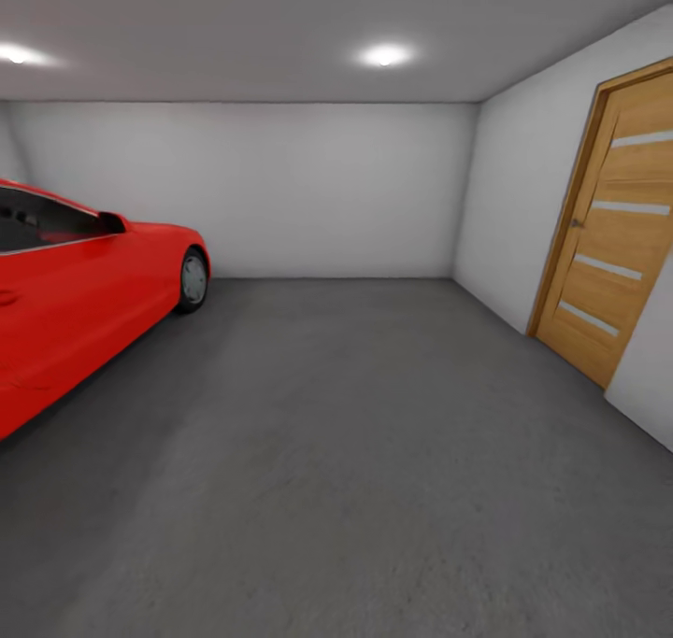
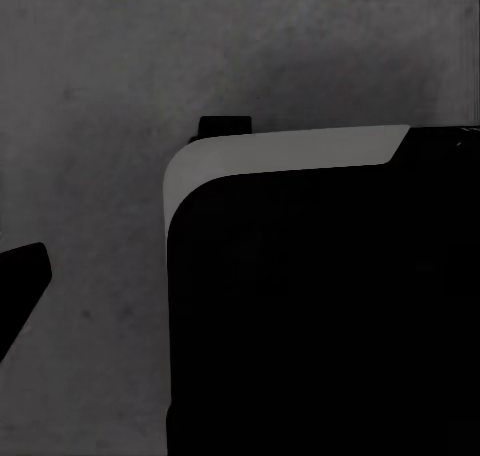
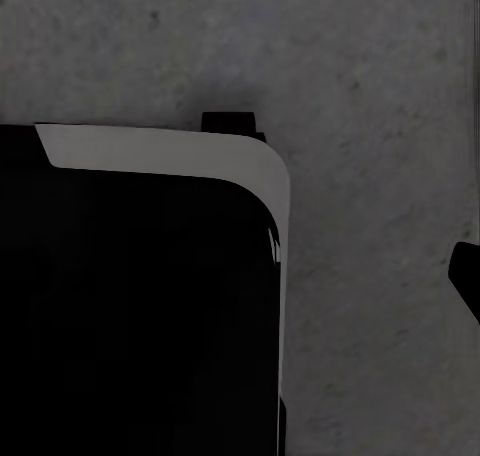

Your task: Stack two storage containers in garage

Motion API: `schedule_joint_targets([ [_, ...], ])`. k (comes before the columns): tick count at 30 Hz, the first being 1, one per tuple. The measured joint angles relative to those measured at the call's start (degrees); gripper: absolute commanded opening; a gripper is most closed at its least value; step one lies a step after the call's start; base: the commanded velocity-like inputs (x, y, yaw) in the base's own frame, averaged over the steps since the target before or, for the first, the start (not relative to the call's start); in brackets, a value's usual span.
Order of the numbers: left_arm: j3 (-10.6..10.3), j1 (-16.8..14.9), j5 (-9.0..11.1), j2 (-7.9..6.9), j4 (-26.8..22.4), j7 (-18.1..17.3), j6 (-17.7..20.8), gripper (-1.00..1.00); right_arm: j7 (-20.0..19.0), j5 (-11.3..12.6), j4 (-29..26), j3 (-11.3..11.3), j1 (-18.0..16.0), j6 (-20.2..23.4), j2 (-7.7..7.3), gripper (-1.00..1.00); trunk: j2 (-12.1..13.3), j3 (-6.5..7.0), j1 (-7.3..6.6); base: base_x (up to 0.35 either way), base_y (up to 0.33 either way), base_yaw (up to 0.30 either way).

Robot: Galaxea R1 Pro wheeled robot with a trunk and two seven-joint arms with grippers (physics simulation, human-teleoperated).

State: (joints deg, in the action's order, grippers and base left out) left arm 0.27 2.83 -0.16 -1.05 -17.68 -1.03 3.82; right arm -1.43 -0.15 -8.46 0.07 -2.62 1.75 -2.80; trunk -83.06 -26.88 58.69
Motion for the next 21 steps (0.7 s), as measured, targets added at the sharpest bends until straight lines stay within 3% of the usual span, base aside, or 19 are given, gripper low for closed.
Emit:
schedule_joint_targets([
  [21, 0.0, 0.0, 0.0, 0.0, 0.0, 0.0, 0.0, 1.0, 0.0, 0.0, 0.0, 0.0, 0.0, 0.0, 0.0, 1.0, 0.0, 0.0, 0.0, 0.326, 0.0, -0.264],
])
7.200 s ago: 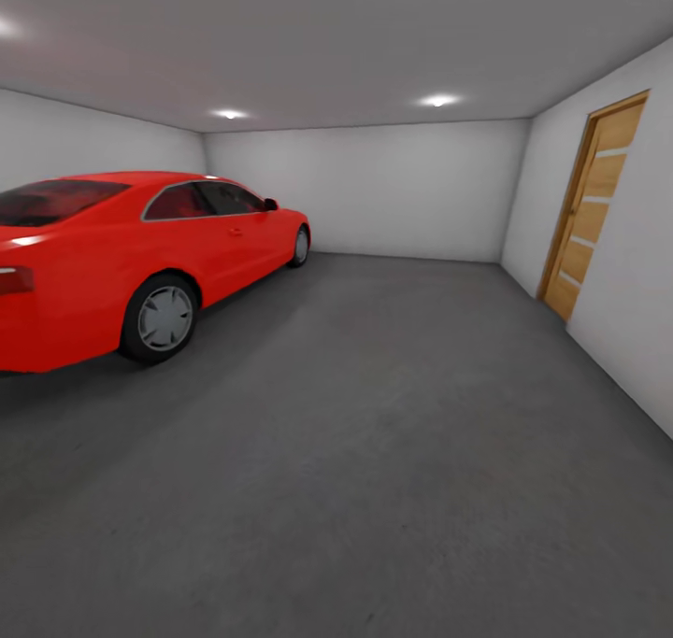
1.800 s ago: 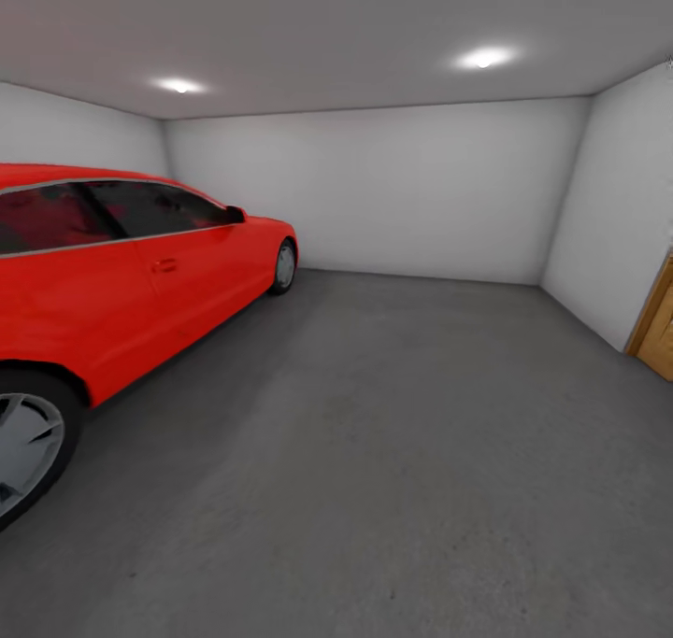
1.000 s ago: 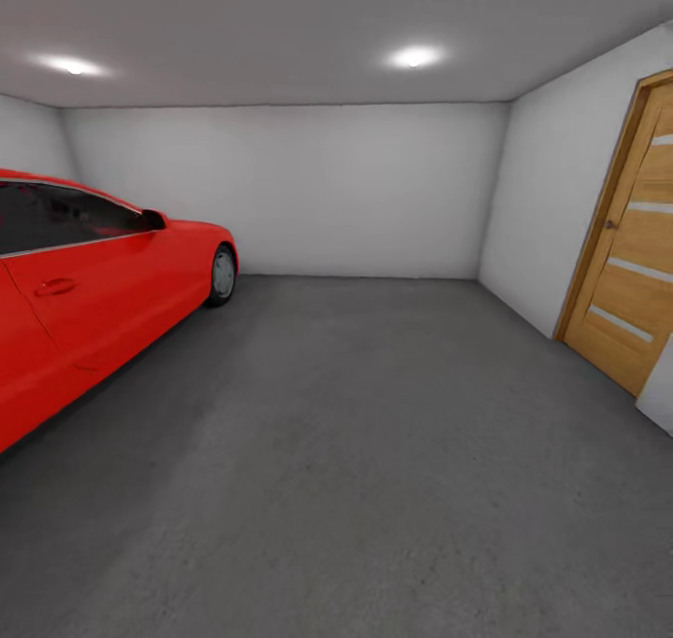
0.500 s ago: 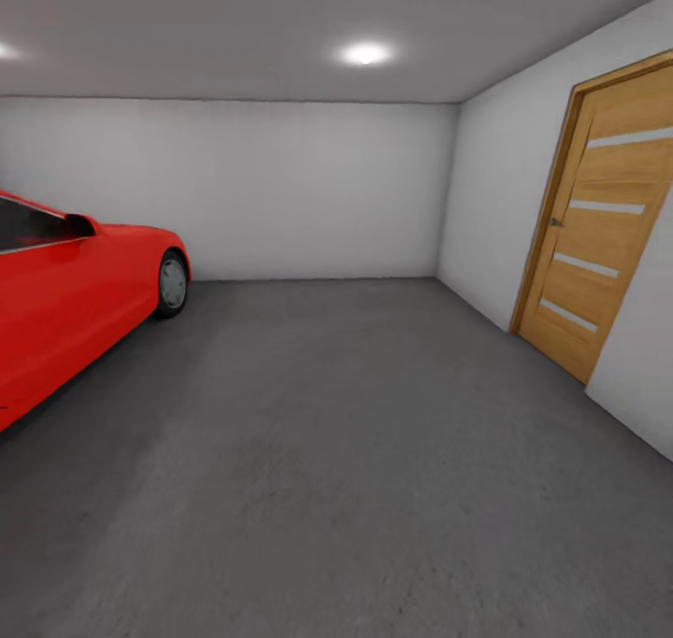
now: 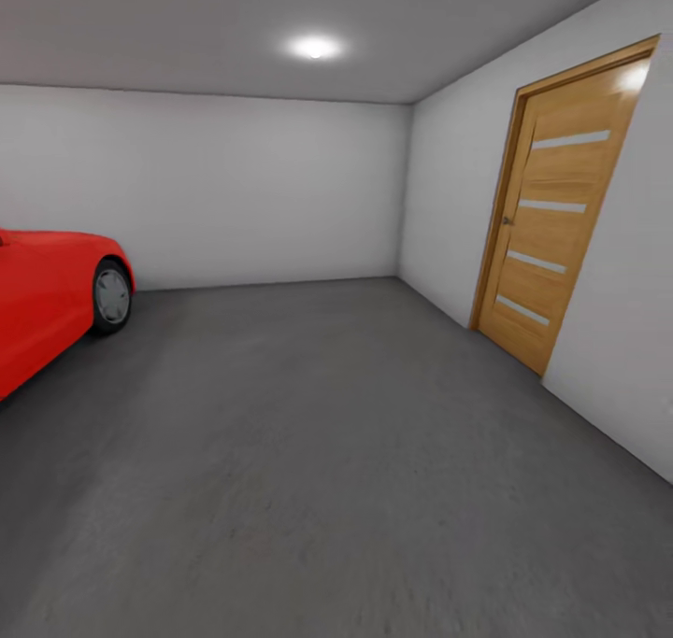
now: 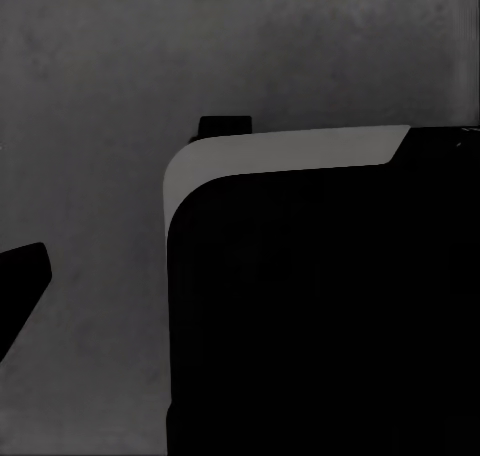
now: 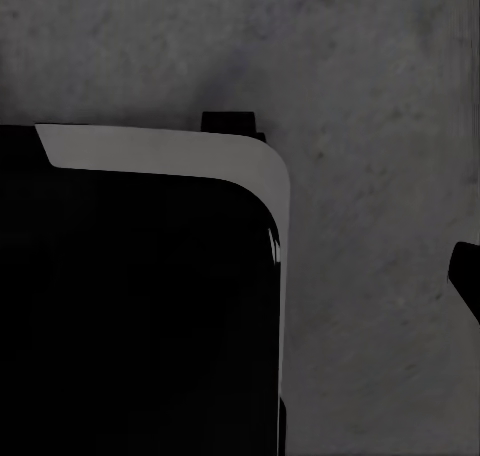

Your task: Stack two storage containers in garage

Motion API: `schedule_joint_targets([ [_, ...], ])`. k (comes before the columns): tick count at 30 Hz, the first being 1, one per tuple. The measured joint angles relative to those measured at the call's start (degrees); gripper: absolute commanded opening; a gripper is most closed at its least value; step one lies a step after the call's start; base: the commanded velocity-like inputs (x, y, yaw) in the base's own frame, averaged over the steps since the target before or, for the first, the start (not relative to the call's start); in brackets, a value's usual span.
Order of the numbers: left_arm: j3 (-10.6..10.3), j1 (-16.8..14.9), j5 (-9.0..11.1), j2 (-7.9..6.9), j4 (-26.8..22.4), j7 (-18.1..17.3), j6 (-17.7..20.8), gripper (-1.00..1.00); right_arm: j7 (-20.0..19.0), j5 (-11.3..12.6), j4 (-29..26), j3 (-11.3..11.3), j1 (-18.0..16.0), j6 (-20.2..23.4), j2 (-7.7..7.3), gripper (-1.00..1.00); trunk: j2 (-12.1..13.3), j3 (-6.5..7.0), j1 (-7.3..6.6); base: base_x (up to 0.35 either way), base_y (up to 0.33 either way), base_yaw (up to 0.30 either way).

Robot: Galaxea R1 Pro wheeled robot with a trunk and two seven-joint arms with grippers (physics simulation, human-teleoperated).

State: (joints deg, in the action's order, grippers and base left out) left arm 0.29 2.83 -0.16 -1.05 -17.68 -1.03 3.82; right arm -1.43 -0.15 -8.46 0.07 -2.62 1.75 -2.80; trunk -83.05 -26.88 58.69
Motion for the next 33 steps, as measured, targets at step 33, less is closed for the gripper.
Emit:
schedule_joint_targets([
  [33, 0.0, 0.0, 0.0, 0.0, 0.0, 0.0, 0.0, 1.0, 0.0, 0.0, 0.0, 0.0, 0.0, 0.0, 0.0, 1.0, 0.0, 0.0, 0.0, 0.344, 0.0, -0.07],
])
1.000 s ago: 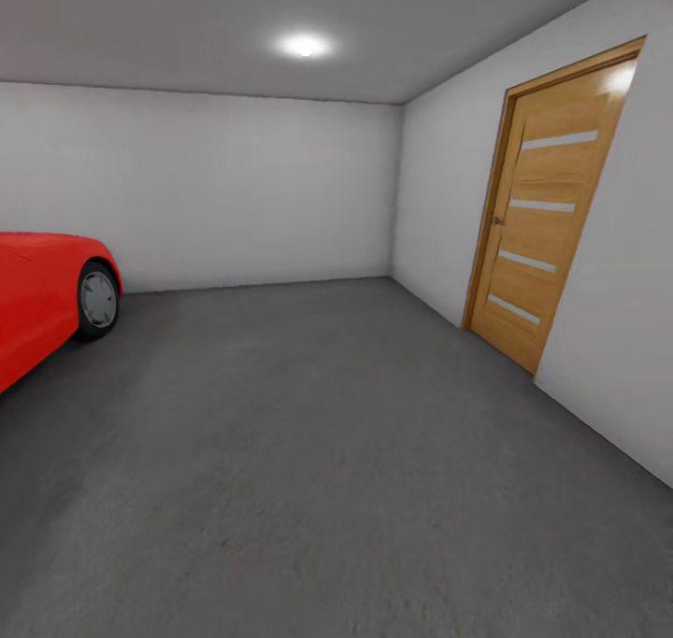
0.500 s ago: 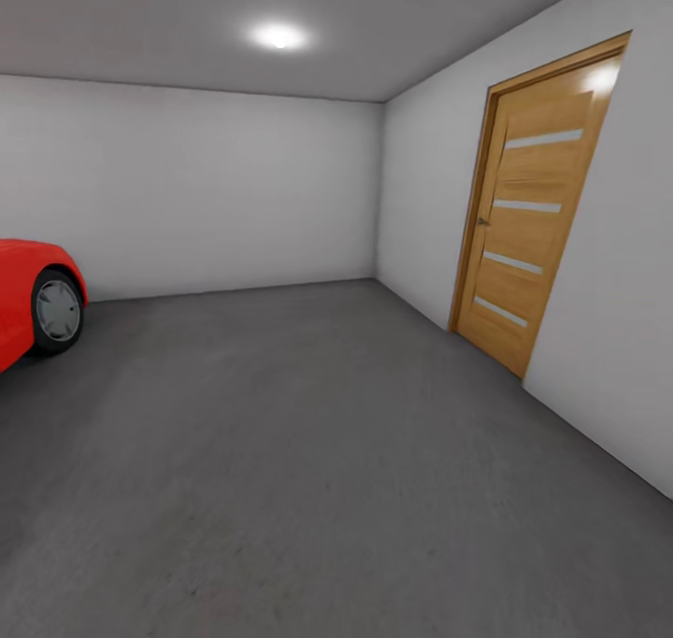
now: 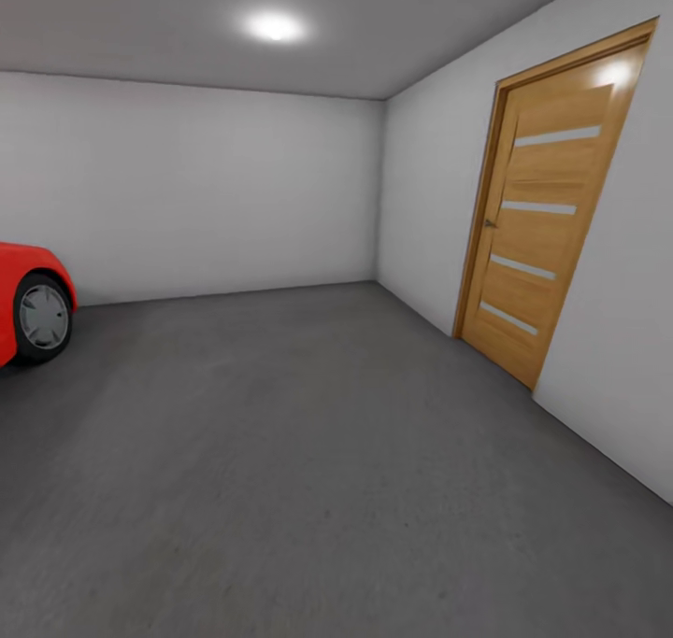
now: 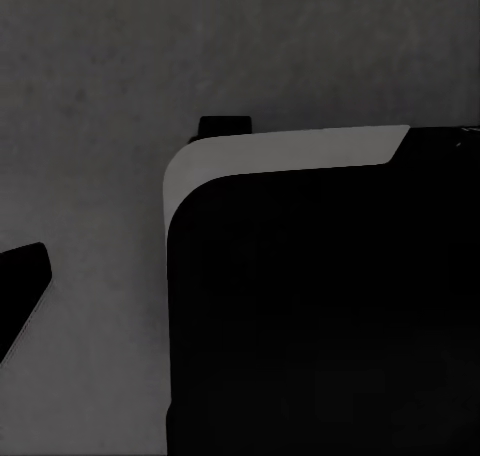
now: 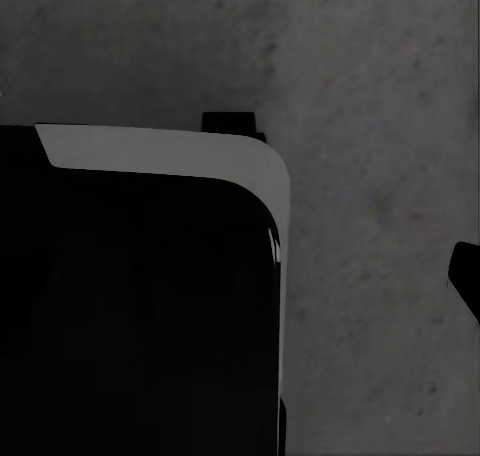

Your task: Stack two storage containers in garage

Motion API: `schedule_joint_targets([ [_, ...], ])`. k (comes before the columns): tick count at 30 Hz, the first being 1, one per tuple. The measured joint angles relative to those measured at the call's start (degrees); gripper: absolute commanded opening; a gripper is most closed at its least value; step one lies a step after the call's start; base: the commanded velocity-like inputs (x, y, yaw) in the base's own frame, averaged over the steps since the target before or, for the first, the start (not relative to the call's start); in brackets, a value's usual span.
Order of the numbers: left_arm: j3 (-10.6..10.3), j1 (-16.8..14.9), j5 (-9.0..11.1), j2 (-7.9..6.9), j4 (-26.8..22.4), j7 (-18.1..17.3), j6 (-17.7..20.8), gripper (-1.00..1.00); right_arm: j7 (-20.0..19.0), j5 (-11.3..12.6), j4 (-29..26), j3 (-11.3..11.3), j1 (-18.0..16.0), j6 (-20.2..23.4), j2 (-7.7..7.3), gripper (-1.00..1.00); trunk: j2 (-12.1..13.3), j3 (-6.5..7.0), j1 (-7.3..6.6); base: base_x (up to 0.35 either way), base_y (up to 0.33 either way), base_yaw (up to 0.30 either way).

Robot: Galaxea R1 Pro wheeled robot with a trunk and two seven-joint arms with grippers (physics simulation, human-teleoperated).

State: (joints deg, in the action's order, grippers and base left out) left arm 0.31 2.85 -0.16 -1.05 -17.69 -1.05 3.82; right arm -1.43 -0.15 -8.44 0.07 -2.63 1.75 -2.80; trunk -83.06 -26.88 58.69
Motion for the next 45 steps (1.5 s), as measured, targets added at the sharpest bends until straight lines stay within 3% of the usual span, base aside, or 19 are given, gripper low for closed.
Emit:
schedule_joint_targets([
  [29, 0.0, 0.0, 0.0, 0.0, 0.0, -0.1, 0.0, 1.0, 0.0, 0.0, 0.0, 0.0, 0.0, 0.0, 0.0, 1.0, 0.0, 0.0, 0.0, 0.344, 0.006, -0.005],
  [45, 0.0, 0.0, 0.0, 0.0, 0.0, -0.1, 0.0, 1.0, 0.0, 0.0, 0.0, 0.0, 0.0, 0.0, 0.0, 1.0, 0.0, 0.0, 0.0, 0.344, 0.11, -0.162],
])
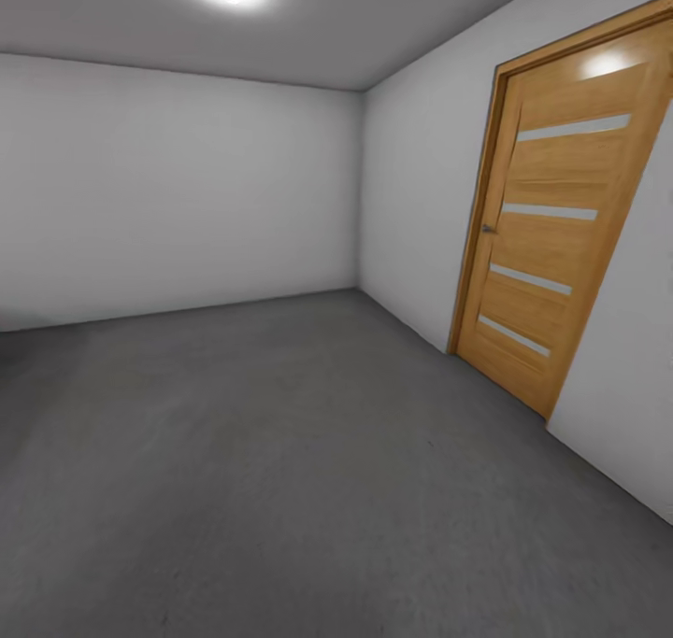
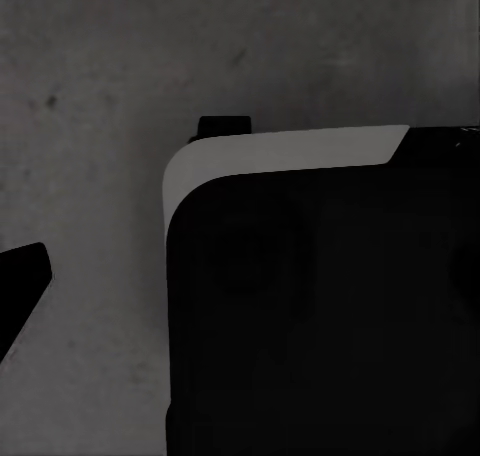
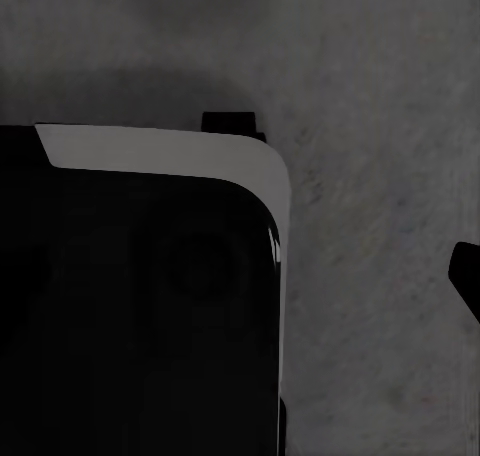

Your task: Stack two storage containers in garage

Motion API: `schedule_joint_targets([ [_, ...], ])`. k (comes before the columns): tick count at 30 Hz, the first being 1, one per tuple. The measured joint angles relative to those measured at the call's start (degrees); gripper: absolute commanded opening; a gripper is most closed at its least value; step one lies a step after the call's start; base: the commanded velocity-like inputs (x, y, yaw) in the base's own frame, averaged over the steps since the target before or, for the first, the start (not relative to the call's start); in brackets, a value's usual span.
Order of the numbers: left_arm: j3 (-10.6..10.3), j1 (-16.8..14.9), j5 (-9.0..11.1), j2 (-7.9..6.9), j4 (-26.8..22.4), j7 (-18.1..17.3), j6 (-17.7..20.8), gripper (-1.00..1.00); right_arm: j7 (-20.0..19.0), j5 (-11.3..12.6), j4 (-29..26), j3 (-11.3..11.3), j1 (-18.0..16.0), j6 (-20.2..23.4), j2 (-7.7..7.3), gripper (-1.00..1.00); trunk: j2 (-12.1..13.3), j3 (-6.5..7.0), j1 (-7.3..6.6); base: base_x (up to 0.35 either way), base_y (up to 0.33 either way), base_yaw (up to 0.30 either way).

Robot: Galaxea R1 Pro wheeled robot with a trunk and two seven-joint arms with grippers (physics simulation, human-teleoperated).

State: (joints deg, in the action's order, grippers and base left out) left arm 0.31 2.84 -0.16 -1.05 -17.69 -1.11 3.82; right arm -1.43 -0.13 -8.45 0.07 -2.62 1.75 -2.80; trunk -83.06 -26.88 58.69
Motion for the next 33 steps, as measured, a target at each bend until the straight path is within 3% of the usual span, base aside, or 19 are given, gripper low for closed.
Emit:
schedule_joint_targets([
  [25, 0.0, 0.0, 0.0, 0.0, 0.0, 0.0, 0.0, 1.0, 0.0, 0.0, 0.0, 0.0, 0.0, 0.0, 0.0, 1.0, 0.0, 0.0, 0.0, 0.343, 0.154, -0.26],
  [33, 0.0, 0.0, 0.0, 0.0, 0.0, 0.0, 0.0, 1.0, 0.0, 0.0, 0.0, 0.0, 0.0, 0.0, 0.0, 1.0, 0.0, 0.0, 0.0, 0.336, 0.179, -0.042],
])
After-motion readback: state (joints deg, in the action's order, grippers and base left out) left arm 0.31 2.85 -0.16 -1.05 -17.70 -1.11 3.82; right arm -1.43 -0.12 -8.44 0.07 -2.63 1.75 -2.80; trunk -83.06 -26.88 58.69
